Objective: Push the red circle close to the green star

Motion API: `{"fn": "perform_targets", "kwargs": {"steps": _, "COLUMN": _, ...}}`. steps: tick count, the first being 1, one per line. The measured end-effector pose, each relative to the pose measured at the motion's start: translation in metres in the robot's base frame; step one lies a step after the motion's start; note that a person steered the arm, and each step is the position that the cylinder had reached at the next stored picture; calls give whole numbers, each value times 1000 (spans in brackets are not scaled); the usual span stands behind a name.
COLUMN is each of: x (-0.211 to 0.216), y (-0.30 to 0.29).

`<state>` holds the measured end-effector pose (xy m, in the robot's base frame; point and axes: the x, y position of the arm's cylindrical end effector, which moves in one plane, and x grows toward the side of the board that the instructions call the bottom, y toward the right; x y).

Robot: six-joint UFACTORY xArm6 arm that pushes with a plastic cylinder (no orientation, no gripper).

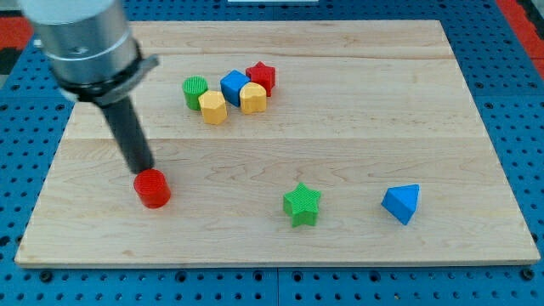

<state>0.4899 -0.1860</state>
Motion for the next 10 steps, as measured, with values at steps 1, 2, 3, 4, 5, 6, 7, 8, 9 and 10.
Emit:
{"fn": "perform_targets", "kwargs": {"steps": 1, "x": -3, "y": -35}}
{"fn": "perform_targets", "kwargs": {"steps": 2, "x": 11, "y": -8}}
{"fn": "perform_targets", "kwargs": {"steps": 3, "x": 31, "y": 43}}
{"fn": "perform_targets", "kwargs": {"steps": 4, "x": 60, "y": 46}}
{"fn": "perform_targets", "kwargs": {"steps": 5, "x": 78, "y": 33}}
{"fn": "perform_targets", "kwargs": {"steps": 6, "x": 104, "y": 52}}
{"fn": "perform_targets", "kwargs": {"steps": 7, "x": 76, "y": 61}}
{"fn": "perform_targets", "kwargs": {"steps": 8, "x": 67, "y": 85}}
{"fn": "perform_targets", "kwargs": {"steps": 9, "x": 67, "y": 117}}
{"fn": "perform_targets", "kwargs": {"steps": 10, "x": 74, "y": 157}}
